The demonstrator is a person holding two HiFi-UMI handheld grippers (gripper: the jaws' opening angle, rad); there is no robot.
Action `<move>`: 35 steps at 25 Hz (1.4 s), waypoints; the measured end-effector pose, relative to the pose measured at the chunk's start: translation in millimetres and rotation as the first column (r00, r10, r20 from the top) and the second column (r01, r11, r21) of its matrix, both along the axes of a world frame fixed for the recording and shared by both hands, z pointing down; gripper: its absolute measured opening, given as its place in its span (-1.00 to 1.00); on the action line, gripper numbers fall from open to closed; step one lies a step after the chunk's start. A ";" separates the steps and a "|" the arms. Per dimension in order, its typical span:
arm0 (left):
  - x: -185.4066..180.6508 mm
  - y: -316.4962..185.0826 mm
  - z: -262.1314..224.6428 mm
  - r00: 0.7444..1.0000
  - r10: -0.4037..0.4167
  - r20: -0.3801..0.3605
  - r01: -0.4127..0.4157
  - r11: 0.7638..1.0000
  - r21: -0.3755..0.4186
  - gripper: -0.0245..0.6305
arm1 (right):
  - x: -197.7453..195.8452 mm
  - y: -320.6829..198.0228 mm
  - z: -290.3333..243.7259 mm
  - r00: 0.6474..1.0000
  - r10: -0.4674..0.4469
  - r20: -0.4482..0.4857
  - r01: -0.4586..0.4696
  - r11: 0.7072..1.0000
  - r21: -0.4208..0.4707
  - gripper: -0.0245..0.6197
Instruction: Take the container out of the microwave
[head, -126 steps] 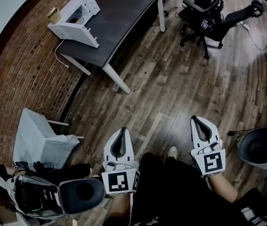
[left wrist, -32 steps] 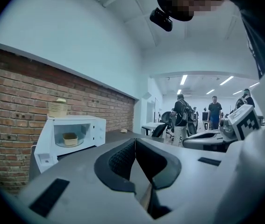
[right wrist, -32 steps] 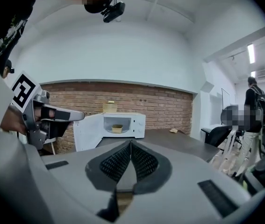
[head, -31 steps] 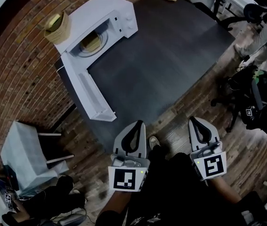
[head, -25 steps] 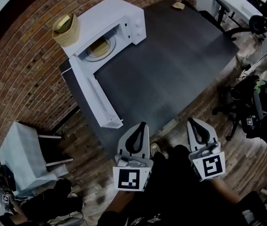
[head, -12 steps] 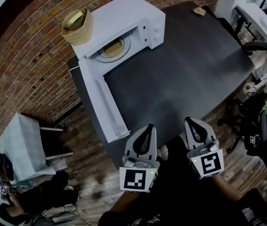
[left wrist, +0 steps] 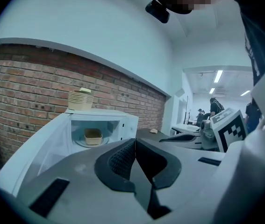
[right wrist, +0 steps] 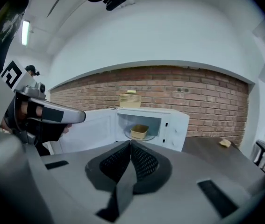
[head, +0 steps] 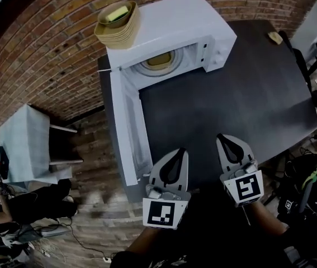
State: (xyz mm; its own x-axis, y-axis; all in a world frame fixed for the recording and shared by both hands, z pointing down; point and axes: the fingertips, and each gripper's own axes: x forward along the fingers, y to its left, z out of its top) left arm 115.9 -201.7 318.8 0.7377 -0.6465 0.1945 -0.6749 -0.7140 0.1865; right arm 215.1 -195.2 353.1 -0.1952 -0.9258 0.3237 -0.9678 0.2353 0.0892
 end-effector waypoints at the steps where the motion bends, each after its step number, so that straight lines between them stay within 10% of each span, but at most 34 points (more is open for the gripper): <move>1: 0.9 -5.4 2.1 1.000 -0.017 0.006 0.017 1.000 -0.006 -0.90 | -0.4 -8.2 4.4 0.999 -0.036 0.000 0.036 0.999 -0.012 -0.73; 10: 10.7 -53.0 13.3 0.985 -0.158 0.065 0.160 0.987 -0.025 -0.90 | 13.7 -86.8 26.1 0.961 -0.271 -0.059 0.265 0.959 -0.096 -0.72; 18: 6.6 -86.9 35.2 0.949 -0.295 0.111 0.301 0.953 -0.043 -0.90 | 13.7 -170.0 32.6 0.840 -0.473 -0.267 0.465 0.880 -0.095 -0.72; 35: -4.9 -156.0 62.2 0.953 -0.291 0.089 0.298 0.951 -0.086 -0.90 | -43.0 -309.4 112.1 0.689 -0.576 -0.440 0.536 0.814 -0.226 -0.35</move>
